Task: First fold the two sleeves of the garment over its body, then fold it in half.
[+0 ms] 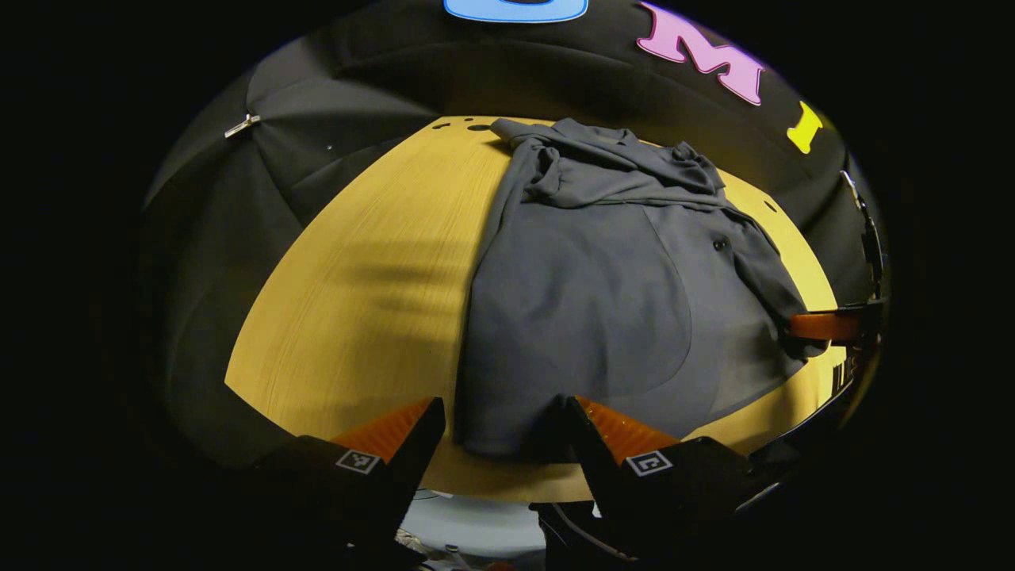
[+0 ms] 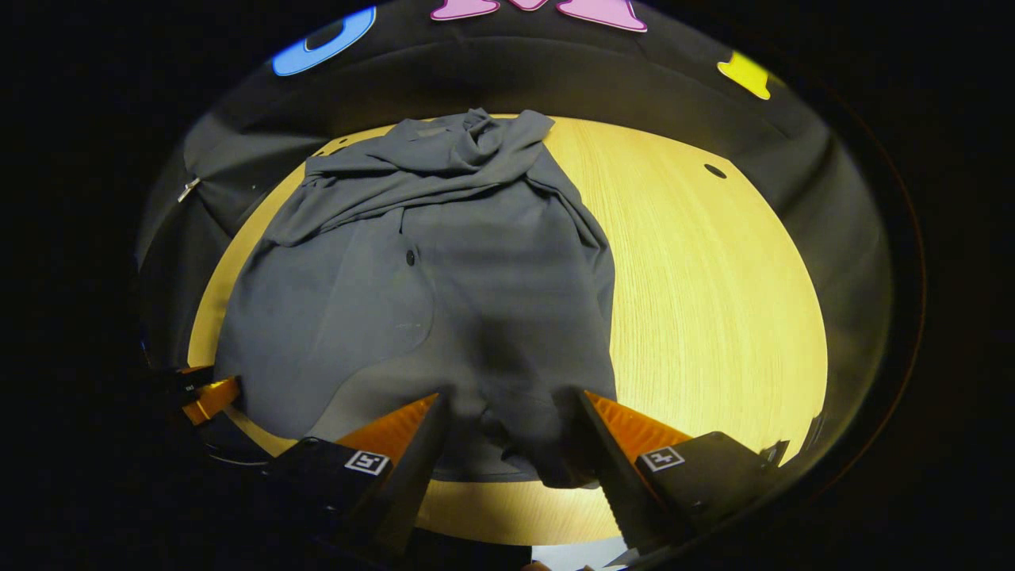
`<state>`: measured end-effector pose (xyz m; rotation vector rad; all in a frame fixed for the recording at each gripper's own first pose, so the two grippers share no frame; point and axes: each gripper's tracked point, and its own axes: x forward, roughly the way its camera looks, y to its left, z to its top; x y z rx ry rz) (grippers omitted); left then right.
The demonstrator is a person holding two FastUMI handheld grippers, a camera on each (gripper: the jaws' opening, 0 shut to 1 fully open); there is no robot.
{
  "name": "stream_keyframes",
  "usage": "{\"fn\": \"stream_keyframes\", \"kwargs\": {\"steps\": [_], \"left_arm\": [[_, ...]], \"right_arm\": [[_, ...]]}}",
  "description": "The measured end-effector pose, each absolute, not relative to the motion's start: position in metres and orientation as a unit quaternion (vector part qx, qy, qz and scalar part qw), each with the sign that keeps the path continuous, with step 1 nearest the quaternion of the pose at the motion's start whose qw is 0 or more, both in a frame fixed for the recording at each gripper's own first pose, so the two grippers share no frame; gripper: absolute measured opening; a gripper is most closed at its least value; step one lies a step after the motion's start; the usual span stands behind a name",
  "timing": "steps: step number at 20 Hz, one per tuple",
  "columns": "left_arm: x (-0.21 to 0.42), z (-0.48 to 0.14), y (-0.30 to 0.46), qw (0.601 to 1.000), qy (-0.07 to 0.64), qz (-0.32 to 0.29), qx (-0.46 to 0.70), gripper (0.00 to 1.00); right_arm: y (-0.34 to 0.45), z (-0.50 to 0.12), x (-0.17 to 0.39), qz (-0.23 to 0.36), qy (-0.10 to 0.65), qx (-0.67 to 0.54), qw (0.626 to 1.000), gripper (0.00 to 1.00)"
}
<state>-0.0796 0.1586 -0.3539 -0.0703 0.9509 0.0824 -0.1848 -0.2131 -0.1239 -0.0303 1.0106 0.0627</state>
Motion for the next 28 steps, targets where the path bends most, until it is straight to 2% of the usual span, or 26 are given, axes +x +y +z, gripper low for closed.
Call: {"fn": "stream_keyframes", "kwargs": {"steps": [1, 2, 3, 8, 13, 14, 18, 19, 21, 22, 23, 24, 26, 27, 28], "left_arm": [[-0.081, -0.356, 0.157, 0.886, 0.460, 0.039, -0.034, 0.96], [-0.082, -0.358, 0.158, 0.885, 0.462, 0.042, -0.029, 0.92], [-0.081, -0.358, 0.158, 0.886, 0.462, 0.042, -0.022, 0.96], [-0.082, -0.358, 0.157, 0.887, 0.459, 0.044, -0.006, 0.97], [-0.082, -0.359, 0.157, 0.890, 0.454, 0.045, -0.009, 1.00], [-0.081, -0.359, 0.156, 0.890, 0.454, 0.045, -0.010, 0.98], [-0.082, -0.357, 0.154, 0.889, 0.455, 0.047, -0.011, 0.97], [-0.082, -0.357, 0.153, 0.889, 0.455, 0.044, -0.008, 0.95], [-0.079, -0.356, 0.145, 0.890, 0.454, 0.034, -0.007, 0.88], [-0.077, -0.358, 0.141, 0.893, 0.450, 0.032, -0.011, 0.77], [-0.075, -0.357, 0.135, 0.895, 0.444, 0.033, -0.019, 0.66], [-0.069, -0.358, 0.133, 0.897, 0.439, 0.037, -0.027, 0.49], [-0.066, -0.356, 0.125, 0.898, 0.437, 0.038, -0.031, 0.15], [-0.065, -0.356, 0.124, 0.899, 0.435, 0.041, -0.033, 0.13], [-0.063, -0.356, 0.124, 0.899, 0.435, 0.041, -0.036, 0.07]], "right_arm": [[-0.216, -0.124, -0.185, 0.024, 0.484, -0.016, 0.875, 0.96], [-0.219, -0.125, -0.185, 0.015, 0.483, -0.019, 0.875, 0.96], [-0.223, -0.124, -0.187, 0.007, 0.483, -0.019, 0.876, 0.97], [-0.244, -0.130, -0.195, -0.023, 0.491, -0.039, 0.870, 0.98], [-0.253, -0.147, -0.198, -0.024, 0.509, -0.055, 0.859, 0.99], [-0.250, -0.149, -0.196, -0.021, 0.509, -0.043, 0.859, 0.99], [-0.244, -0.156, -0.198, -0.005, 0.529, -0.002, 0.848, 0.94], [-0.242, -0.155, -0.197, -0.007, 0.536, 0.013, 0.844, 0.89], [-0.242, -0.156, -0.195, 0.001, 0.547, 0.010, 0.837, 0.74], [-0.235, -0.156, -0.198, 0.018, 0.552, 0.005, 0.834, 0.75], [-0.230, -0.156, -0.196, 0.026, 0.554, -0.006, 0.832, 0.60], [-0.226, -0.156, -0.196, 0.038, 0.553, -0.014, 0.832, 0.44], [-0.219, -0.155, -0.194, 0.055, 0.547, -0.021, 0.835, 0.25], [-0.220, -0.157, -0.194, 0.056, 0.546, -0.023, 0.836, 0.20], [-0.221, -0.156, -0.193, 0.060, 0.545, -0.018, 0.836, 0.14]]}}
